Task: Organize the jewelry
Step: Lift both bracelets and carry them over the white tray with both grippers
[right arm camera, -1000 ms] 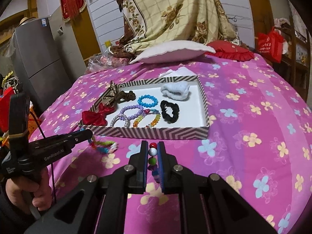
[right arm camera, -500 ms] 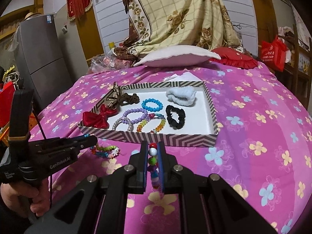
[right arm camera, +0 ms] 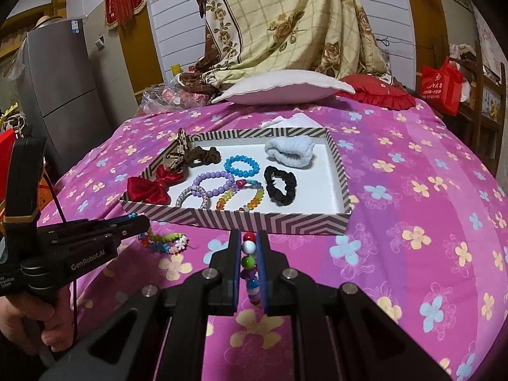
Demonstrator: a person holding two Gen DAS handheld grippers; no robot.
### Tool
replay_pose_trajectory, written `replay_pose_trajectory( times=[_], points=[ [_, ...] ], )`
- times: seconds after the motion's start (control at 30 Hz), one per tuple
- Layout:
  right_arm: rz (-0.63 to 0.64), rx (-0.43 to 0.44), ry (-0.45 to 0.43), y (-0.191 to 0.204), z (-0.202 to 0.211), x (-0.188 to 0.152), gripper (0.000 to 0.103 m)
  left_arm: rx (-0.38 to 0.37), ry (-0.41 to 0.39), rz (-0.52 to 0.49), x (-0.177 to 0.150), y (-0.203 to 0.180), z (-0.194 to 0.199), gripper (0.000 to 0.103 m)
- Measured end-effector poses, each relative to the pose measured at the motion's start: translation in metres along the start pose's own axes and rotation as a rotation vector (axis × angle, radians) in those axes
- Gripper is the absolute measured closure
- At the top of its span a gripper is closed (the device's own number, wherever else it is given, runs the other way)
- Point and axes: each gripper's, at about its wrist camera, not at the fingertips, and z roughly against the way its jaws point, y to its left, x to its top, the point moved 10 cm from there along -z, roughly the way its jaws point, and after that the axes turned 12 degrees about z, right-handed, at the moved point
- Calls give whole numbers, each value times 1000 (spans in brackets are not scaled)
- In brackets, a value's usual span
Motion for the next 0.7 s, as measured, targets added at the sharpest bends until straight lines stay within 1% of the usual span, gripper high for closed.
replay_pose_trajectory(
  times=[0.33,0.43,0.7],
  points=[
    [3,-11,-11,2,7,3,94,0,0,-4,-1,-1,0,92],
    [5,-15,4,0,3,-1,94,2,1,-3,-2,-1,-1,92],
    [5,-17,9,-3,1,-2,94,2,2,0,-3,-2,-2,92]
  ],
)
